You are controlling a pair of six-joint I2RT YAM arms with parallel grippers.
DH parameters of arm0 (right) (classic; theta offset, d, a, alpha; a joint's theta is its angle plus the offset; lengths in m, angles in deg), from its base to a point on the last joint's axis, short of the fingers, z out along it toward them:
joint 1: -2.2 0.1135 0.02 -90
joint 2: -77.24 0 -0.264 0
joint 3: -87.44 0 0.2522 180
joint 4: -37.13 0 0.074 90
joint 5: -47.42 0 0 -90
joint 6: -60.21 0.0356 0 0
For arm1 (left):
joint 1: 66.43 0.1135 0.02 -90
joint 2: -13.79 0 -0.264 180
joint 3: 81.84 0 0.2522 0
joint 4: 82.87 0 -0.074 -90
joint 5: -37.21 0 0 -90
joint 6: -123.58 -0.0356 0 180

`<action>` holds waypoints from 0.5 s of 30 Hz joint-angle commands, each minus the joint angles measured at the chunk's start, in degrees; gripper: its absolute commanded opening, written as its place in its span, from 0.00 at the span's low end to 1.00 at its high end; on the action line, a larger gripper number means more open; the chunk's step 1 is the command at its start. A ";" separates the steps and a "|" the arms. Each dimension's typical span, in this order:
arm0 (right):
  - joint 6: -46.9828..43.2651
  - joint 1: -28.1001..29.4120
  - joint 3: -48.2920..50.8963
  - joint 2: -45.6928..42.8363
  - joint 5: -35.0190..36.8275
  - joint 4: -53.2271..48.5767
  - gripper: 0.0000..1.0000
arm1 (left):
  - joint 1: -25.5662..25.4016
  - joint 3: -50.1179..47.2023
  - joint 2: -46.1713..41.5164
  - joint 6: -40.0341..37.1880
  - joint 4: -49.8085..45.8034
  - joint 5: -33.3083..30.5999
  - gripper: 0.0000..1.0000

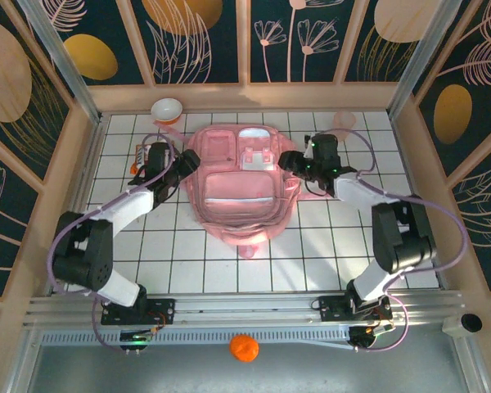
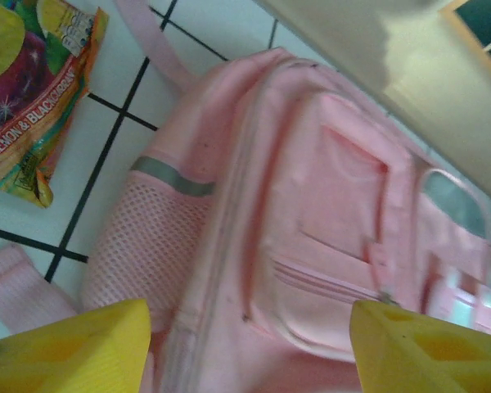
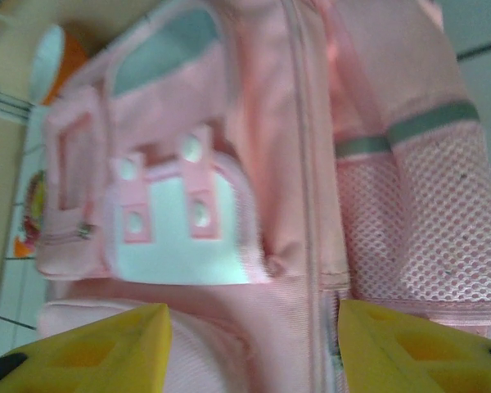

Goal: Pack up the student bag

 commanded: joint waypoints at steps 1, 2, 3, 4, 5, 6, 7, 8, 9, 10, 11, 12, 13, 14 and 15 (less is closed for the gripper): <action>0.42 -0.66 1.53 4.38 -2.60 5.63 0.53 | 0.09 1.70 6.35 -2.68 4.89 2.27 0.61; 0.64 -0.51 2.13 5.43 -1.52 6.28 0.53 | 0.10 1.82 8.26 -2.18 4.81 3.38 0.59; 0.79 -0.38 3.05 6.43 0.07 6.76 0.53 | 0.07 1.40 10.37 -1.57 5.14 3.99 0.57; 0.90 -0.37 3.90 7.53 1.00 6.97 0.52 | 0.06 0.53 11.34 -0.98 5.84 3.89 0.53; 0.92 -0.40 4.43 8.32 1.54 7.07 0.52 | 0.12 -0.45 11.82 -0.58 6.65 3.38 0.49; 0.77 -0.42 5.09 9.25 1.98 7.07 0.52 | 0.06 -1.55 11.99 -0.54 7.58 2.60 0.44; 0.74 -0.38 5.78 9.99 1.90 7.28 0.51 | 0.06 -2.14 12.23 -0.80 8.05 2.15 0.40; 0.79 -0.41 6.32 10.43 1.64 7.71 0.50 | 0.07 -2.14 12.40 -1.28 7.84 2.22 0.38; 0.99 -0.37 7.29 10.42 1.33 8.27 0.49 | 0.06 -2.04 12.57 -1.74 7.49 2.53 0.36; 1.30 -0.34 8.20 10.20 1.08 9.01 0.49 | 0.06 -2.09 12.72 -1.81 7.19 3.11 0.36; 1.51 -0.34 8.98 9.72 1.05 9.21 0.49 | 0.03 -2.28 12.83 -1.84 7.24 3.34 0.35; 1.70 -0.28 9.70 9.06 1.18 9.30 0.48 | -0.03 -2.76 12.73 -1.65 7.35 3.56 0.35; 1.92 -0.23 10.61 8.13 1.59 9.34 0.48 | -0.03 -3.41 12.61 -1.26 7.80 3.87 0.35; 2.12 -0.23 11.51 7.08 2.11 9.29 0.48 | -0.24 -4.11 12.45 -0.68 8.37 4.25 0.34; 2.30 -0.27 12.60 5.60 2.86 8.99 0.48 | -0.72 -4.92 12.06 -0.05 9.20 4.45 0.34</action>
